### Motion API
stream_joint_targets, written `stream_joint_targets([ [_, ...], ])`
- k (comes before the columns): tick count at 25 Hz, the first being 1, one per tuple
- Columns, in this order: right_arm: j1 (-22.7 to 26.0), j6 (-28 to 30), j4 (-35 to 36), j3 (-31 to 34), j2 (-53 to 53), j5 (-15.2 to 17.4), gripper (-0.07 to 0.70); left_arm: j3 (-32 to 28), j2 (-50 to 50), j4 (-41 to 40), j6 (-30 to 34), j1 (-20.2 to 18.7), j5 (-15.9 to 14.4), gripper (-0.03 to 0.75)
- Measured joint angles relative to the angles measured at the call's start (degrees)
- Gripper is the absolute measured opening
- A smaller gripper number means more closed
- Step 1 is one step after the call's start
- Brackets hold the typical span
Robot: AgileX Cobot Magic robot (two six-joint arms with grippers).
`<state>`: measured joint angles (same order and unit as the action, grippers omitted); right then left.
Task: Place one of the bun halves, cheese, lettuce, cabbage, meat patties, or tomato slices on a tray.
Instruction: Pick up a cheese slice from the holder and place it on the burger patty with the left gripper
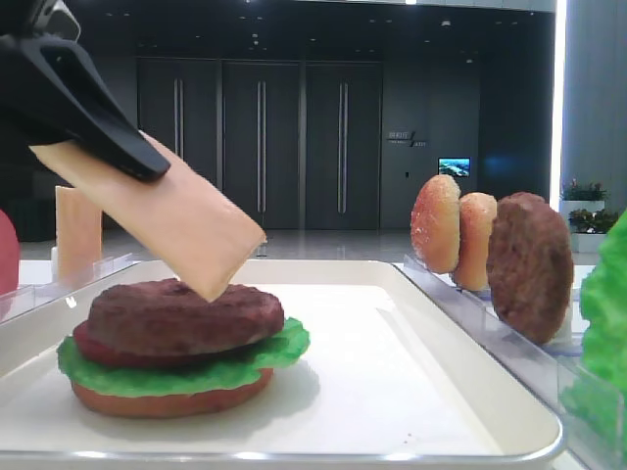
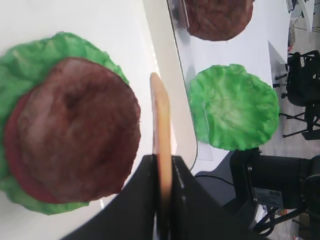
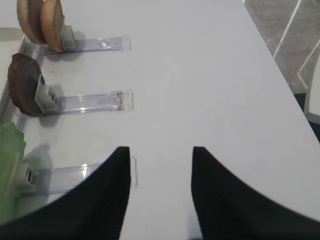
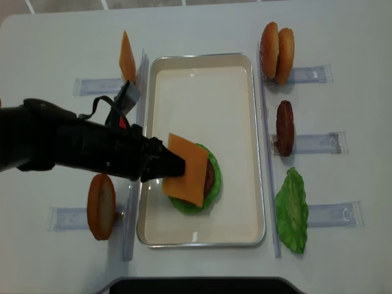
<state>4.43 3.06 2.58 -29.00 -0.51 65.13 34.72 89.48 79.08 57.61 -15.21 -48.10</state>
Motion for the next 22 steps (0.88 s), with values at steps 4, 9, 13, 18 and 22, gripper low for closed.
stream_joint_targets([
  [4, 0.0, 0.0, 0.0, 0.0, 0.0, 0.0, 0.283, 0.0, 0.0, 2.02, 1.72, 0.0, 0.25, 0.03],
  [9, 0.0, 0.0, 0.0, 0.0, 0.0, 0.0, 0.283, 0.0, 0.0, 3.79, 2.8, 0.0, 0.48, 0.03],
  [13, 0.0, 0.0, 0.0, 0.0, 0.0, 0.0, 0.283, 0.0, 0.0, 3.94, 3.61, 0.0, 0.54, 0.03],
  [18, 0.0, 0.0, 0.0, 0.0, 0.0, 0.0, 0.283, 0.0, 1.84, 5.43, 4.11, 0.0, 0.03, 0.03],
  [22, 0.0, 0.0, 0.0, 0.0, 0.0, 0.0, 0.283, 0.0, 2.94, 6.34, 5.36, 0.0, -0.57, 0.03],
])
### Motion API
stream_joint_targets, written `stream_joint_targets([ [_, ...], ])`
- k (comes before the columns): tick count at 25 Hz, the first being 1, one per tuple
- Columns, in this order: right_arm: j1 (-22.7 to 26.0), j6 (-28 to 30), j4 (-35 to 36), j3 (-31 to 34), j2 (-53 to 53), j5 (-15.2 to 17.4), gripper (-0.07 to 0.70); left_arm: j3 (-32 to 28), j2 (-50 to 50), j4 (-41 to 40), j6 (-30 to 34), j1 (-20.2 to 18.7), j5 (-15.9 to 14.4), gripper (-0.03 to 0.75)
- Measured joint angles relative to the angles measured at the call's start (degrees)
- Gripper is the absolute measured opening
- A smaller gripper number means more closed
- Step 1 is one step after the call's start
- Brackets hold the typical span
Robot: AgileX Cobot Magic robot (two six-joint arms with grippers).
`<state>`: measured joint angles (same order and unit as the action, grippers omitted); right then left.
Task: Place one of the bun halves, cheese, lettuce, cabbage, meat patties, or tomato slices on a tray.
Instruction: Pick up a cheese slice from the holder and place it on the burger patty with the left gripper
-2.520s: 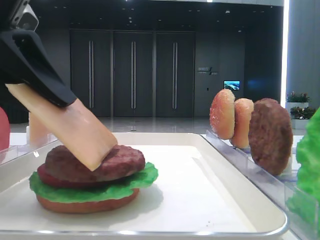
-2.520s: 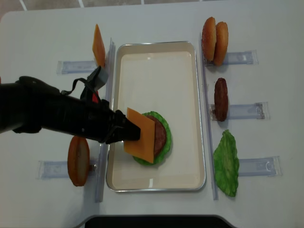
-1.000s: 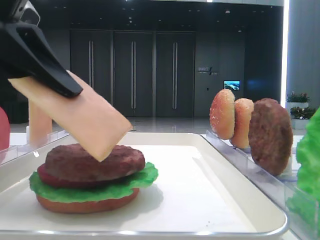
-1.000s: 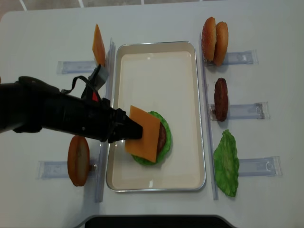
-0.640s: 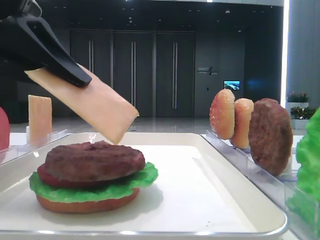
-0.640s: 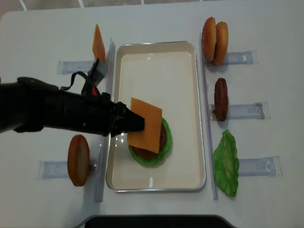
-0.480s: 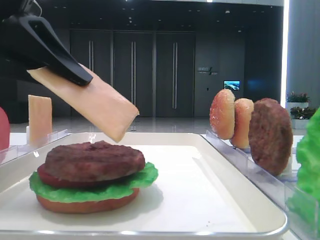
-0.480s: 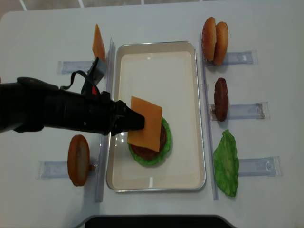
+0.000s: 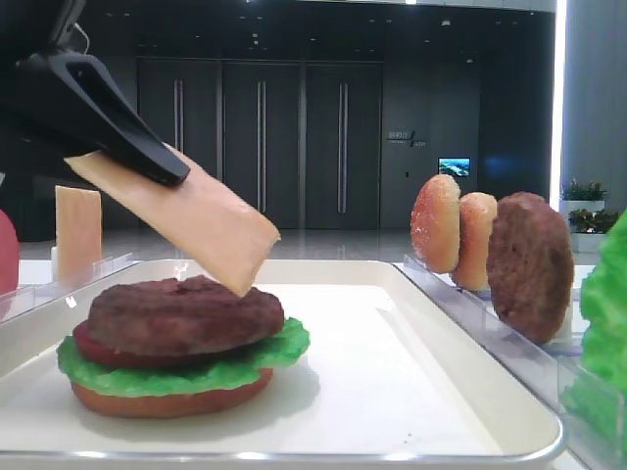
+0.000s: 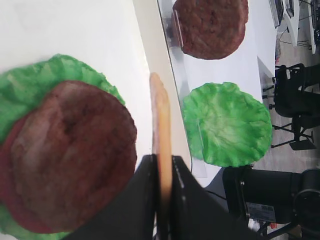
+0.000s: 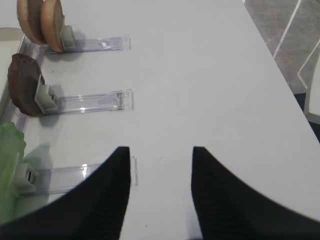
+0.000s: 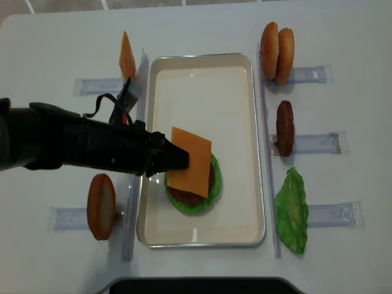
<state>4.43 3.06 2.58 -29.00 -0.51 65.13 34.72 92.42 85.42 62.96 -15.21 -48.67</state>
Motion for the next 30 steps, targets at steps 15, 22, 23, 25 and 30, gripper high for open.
stream_joint_targets([
  [15, 0.0, 0.0, 0.0, 0.0, 0.0, 0.0, 0.283, 0.0, 2.75, 0.16, 0.26, 0.0, -1.46, 0.03],
  [22, 0.0, 0.0, 0.0, 0.0, 0.0, 0.0, 0.283, 0.04, 3.17, -0.12, 0.41, 0.0, -1.46, 0.03],
  [23, 0.0, 0.0, 0.0, 0.0, 0.0, 0.0, 0.283, 0.04, 3.17, -0.2, 0.41, 0.0, -1.46, 0.03],
  [25, 0.0, 0.0, 0.0, 0.0, 0.0, 0.0, 0.283, 0.04, 3.17, -0.39, 0.41, 0.0, -1.46, 0.03],
  [30, 0.0, 0.0, 0.0, 0.0, 0.0, 0.0, 0.283, 0.04, 3.17, -0.52, 0.41, 0.0, -1.46, 0.03],
])
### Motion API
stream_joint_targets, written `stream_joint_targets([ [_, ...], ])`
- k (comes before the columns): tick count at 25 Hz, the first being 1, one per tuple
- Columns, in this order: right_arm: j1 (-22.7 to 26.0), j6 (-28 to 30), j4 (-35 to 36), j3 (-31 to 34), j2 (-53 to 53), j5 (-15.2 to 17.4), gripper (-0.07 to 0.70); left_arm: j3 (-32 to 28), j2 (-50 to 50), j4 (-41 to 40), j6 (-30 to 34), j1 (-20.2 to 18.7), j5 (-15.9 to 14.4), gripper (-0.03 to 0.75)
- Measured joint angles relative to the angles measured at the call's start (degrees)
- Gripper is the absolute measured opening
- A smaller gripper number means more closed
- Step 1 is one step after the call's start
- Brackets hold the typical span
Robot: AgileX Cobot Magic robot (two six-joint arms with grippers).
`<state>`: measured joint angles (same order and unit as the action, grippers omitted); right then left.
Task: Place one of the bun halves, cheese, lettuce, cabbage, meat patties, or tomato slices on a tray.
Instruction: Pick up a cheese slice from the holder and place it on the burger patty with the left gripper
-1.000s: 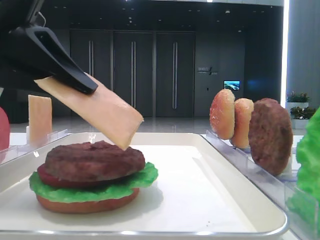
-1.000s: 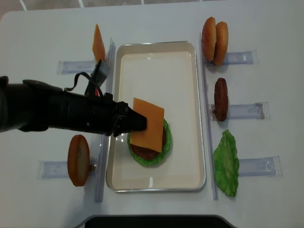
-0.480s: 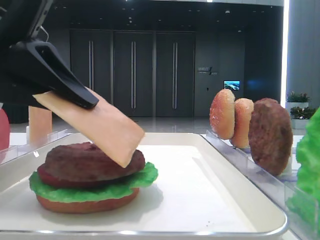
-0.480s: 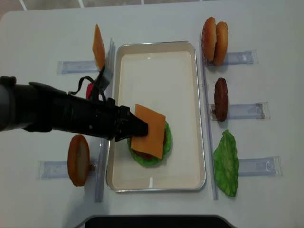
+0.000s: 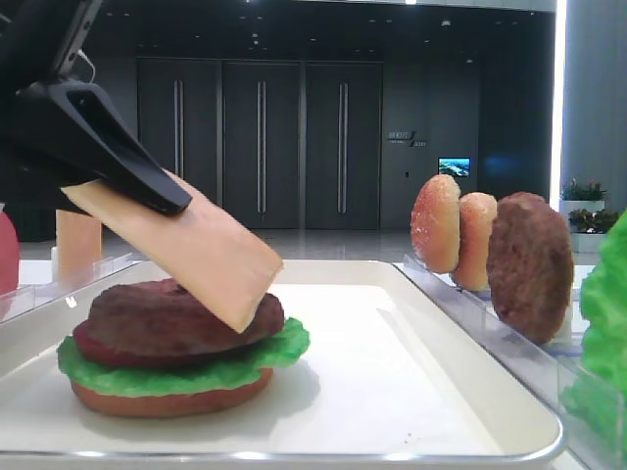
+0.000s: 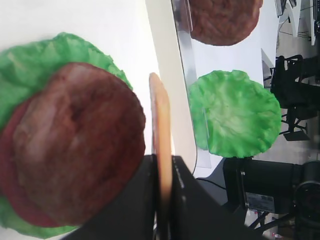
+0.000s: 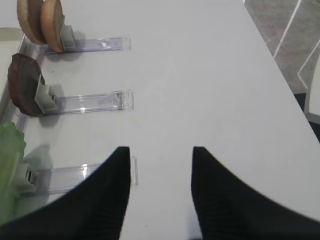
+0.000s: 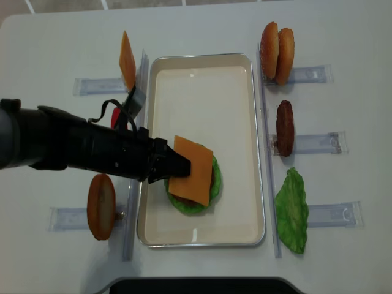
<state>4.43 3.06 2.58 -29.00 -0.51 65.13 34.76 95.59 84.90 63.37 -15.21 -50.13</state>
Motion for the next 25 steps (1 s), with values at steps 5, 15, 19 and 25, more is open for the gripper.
stream_joint_targets([
  [5, 0.0, 0.0, 0.0, 0.0, 0.0, 0.0, 0.283, 0.07, 0.0, -1.01, -1.49, 0.0, 1.23, 0.071],
  [15, 0.0, 0.0, 0.0, 0.0, 0.0, 0.0, 0.283, 0.07, -0.1, -1.82, -3.3, 0.0, 2.01, 0.127],
  [19, 0.0, 0.0, 0.0, 0.0, 0.0, 0.0, 0.283, 0.07, -0.1, -1.82, -3.96, 0.0, 2.56, 0.128],
  [25, 0.0, 0.0, 0.0, 0.0, 0.0, 0.0, 0.283, 1.28, -0.1, -3.11, -5.92, 0.0, 2.97, 0.188],
])
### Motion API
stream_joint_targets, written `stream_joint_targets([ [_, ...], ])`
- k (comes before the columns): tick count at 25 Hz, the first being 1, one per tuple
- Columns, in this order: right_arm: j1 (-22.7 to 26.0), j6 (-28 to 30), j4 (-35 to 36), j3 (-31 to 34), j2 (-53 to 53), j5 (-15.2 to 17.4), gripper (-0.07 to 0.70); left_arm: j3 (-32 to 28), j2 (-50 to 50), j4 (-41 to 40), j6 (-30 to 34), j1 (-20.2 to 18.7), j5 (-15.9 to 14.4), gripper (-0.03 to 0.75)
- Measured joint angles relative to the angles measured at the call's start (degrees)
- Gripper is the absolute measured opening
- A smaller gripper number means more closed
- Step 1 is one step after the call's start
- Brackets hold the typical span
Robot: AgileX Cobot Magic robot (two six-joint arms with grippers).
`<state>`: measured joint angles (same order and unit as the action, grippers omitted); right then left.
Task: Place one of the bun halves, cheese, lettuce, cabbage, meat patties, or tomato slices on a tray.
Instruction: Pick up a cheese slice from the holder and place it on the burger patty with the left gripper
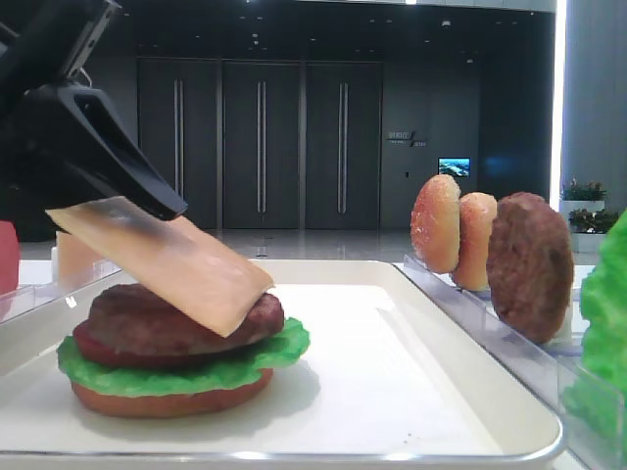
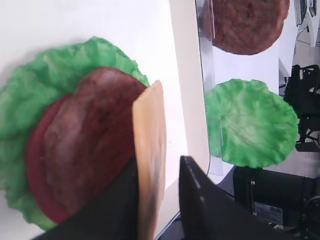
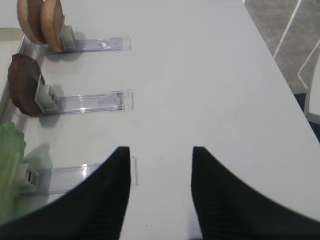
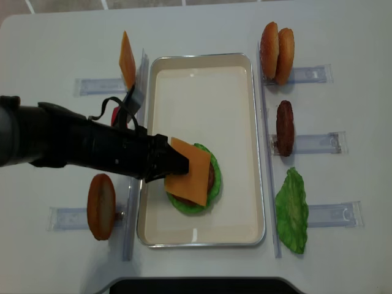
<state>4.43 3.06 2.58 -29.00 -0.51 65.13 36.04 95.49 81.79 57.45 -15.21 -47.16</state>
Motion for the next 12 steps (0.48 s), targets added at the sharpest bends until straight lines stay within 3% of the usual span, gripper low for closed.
stream_joint_targets([
  [5, 0.0, 0.0, 0.0, 0.0, 0.0, 0.0, 0.283, 3.12, 0.0, -6.52, -6.96, 0.0, 0.0, 0.282],
  [12, 0.0, 0.0, 0.0, 0.0, 0.0, 0.0, 0.283, 5.21, 0.0, -15.15, -15.64, 0.0, 0.29, 0.304],
])
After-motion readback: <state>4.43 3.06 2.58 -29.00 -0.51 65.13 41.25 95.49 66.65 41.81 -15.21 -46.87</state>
